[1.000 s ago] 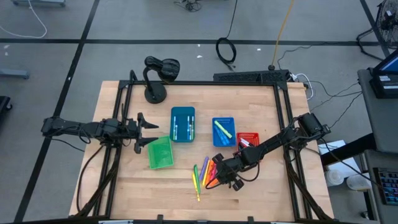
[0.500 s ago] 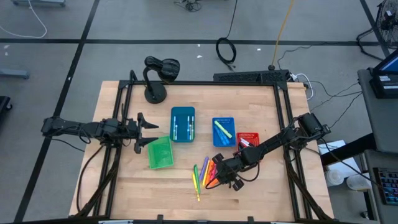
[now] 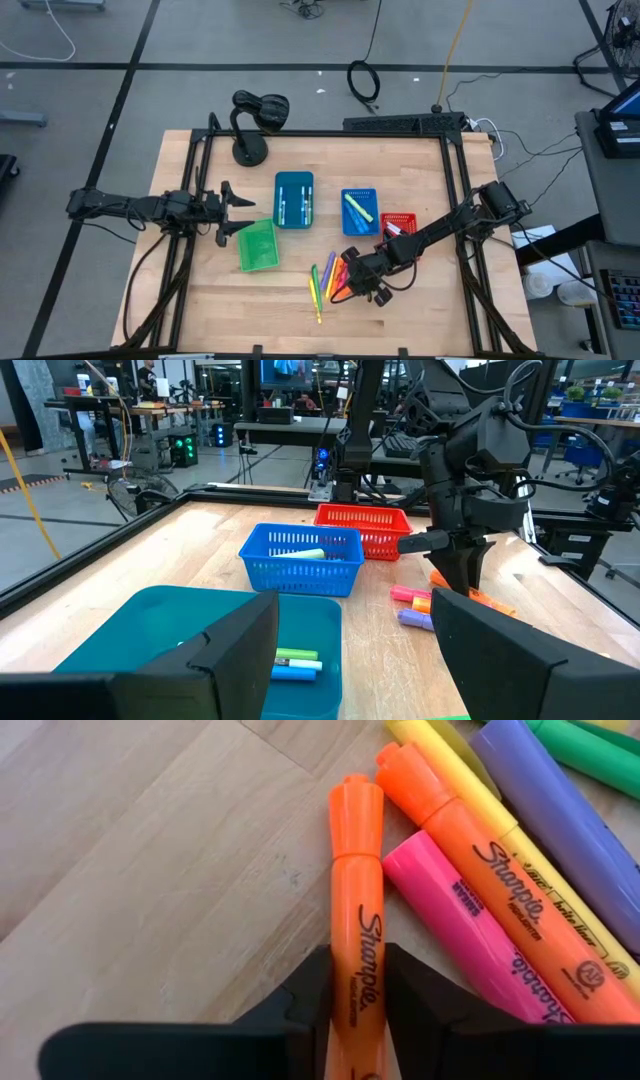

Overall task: Pick & Place Markers
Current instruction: Put the right orange highlighter pen into the blue bin

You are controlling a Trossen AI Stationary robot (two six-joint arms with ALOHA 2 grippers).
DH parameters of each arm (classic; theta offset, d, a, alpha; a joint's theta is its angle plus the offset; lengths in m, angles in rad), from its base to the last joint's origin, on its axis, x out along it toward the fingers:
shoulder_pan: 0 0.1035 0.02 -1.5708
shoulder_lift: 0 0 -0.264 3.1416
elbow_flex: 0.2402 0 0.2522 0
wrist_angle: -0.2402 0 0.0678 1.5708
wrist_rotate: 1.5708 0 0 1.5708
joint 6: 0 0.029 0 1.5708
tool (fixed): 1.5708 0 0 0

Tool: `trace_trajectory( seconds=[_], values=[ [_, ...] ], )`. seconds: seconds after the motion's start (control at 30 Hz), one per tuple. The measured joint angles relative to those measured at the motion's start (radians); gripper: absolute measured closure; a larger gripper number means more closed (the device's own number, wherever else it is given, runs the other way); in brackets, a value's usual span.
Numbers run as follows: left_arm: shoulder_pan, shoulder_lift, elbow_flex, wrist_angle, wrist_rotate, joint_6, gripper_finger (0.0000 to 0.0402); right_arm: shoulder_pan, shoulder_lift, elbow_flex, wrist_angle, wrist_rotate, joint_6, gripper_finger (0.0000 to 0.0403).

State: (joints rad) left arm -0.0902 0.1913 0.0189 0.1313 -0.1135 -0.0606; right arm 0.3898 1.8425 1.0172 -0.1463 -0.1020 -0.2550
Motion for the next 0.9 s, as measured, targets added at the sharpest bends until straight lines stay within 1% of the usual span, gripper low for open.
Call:
trace_trajectory(
  seconds=[0.9],
  values=[
    [0.000, 0.000, 0.000, 0.000, 0.000, 0.000, 0.0135, -0.002, -0.039, -0.003, -0.010, 0.001, -0.001, 0.0337]
  ],
)
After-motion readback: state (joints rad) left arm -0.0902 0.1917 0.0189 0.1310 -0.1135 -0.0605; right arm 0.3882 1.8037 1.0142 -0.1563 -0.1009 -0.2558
